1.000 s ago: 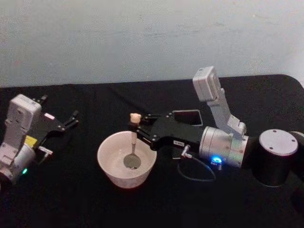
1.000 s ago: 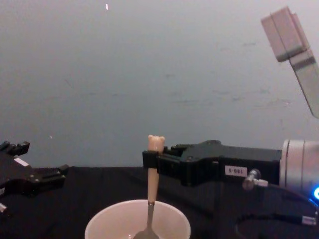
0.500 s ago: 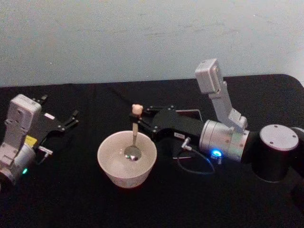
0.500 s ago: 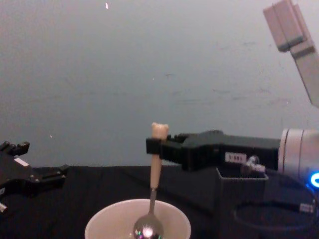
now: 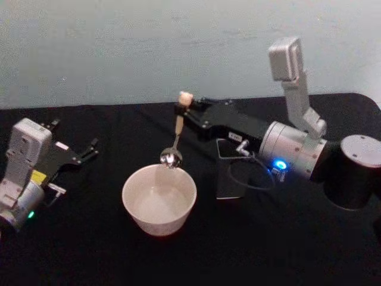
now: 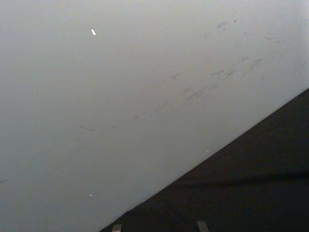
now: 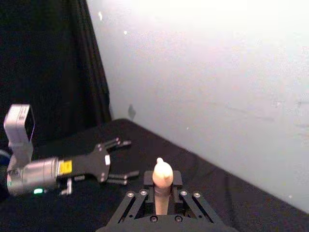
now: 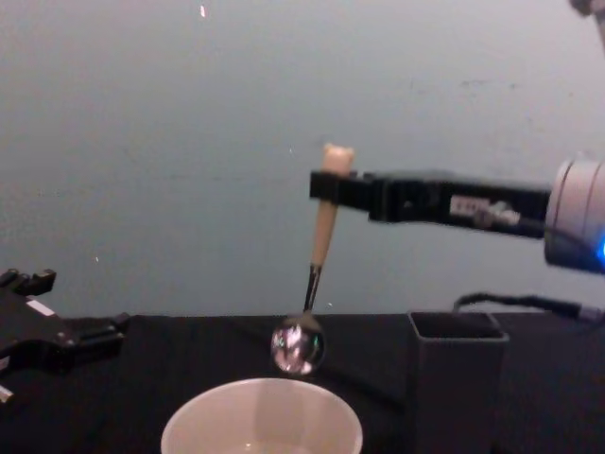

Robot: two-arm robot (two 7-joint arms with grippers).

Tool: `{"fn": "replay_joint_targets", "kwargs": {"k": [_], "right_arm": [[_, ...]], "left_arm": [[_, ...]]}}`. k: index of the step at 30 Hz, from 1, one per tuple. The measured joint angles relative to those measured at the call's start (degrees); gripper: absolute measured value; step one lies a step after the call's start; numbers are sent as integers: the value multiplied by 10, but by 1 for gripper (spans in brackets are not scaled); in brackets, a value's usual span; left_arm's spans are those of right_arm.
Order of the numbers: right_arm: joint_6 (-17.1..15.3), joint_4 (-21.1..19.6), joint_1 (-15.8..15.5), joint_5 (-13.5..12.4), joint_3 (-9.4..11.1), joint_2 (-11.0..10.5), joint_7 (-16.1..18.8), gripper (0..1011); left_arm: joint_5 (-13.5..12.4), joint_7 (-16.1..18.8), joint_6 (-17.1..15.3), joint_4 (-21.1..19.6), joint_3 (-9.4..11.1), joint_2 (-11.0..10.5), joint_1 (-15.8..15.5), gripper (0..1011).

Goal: Pick up the stirring spoon with one hand, stir inside the cup, then place it back in its original position.

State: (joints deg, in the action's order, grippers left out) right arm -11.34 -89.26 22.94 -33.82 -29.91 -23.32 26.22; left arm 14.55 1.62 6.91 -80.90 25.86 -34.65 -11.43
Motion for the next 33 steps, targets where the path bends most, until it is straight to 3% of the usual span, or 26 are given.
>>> {"fn": "replay_joint_targets", "kwargs": {"k": [9,33], "right_arm": [[-4,-26,-4,-26,22,-15,-12,211],[8,-84,-50,-90,74,-87,-27,211]], "left_arm": [[0,0,0,0,0,0,0,1001],[0,0,0,0,0,0,0,1001]]}}
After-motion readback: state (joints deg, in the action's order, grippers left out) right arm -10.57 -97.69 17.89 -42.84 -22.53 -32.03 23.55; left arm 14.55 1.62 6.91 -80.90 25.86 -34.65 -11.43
